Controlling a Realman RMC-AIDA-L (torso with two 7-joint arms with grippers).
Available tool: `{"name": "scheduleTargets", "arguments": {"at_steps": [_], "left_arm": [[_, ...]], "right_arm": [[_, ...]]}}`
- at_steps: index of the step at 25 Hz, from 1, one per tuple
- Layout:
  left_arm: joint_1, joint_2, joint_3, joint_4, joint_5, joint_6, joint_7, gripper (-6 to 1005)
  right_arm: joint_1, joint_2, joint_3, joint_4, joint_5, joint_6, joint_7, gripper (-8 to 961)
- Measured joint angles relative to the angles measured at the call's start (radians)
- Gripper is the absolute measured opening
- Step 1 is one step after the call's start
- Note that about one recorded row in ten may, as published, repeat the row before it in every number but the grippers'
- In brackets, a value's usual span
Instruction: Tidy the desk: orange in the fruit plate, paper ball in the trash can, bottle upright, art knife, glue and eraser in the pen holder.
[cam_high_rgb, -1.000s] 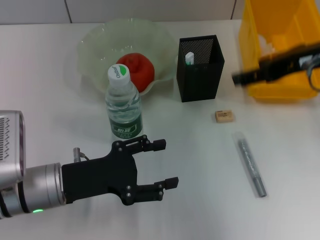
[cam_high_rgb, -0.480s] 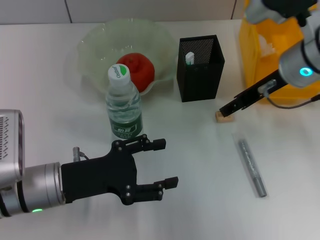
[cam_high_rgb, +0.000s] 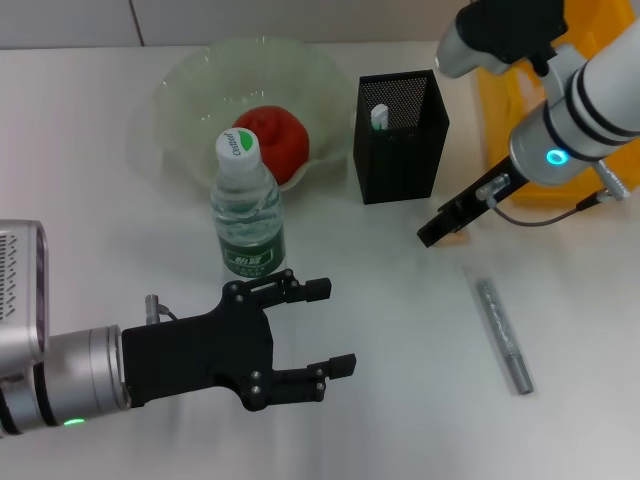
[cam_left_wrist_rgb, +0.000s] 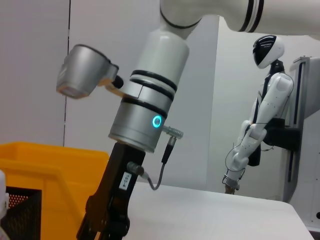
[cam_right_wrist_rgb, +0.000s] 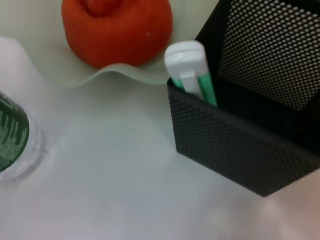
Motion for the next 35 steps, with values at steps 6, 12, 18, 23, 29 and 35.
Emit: {"name": "scheduleTargets", "arguments": {"at_steps": [6, 12, 18, 23, 29, 35], "left_arm": [[0.006, 0.0, 0.0, 0.0, 0.0, 0.0, 0.004, 795], [0.007, 0.0, 0.0, -0.001, 0.0, 0.0, 0.009, 795], [0.007, 0.0, 0.0, -0.001, 0.0, 0.001, 0.007, 795], [0.005, 0.0, 0.0, -0.001, 0.0, 0.001, 0.006, 795], [0.003, 0.0, 0.0, -0.001, 0.0, 0.002, 0.006, 795], [0.005, 0.0, 0.0, 0.001, 0.0, 0.002, 0.005, 795]], "right_arm": [[0.011, 0.002, -0.007, 0.031, -0.001, 0.018, -0.001, 653], [0.02, 0.002, -0.008, 0.07, -0.003, 0.038, -0.001, 628], [0.027, 0.0, -0.008, 0.087, -0.004, 0.045, -0.007, 564], [0.027, 0.0, -0.009, 0.087, -0.004, 0.041, -0.011, 513], [0.026, -0.001, -0.01, 0.075, -0.004, 0.028, -0.013, 473], [-0.067, -0.001, 0.007, -0.289, -0.006, -0.158, 0.023, 460]]}}
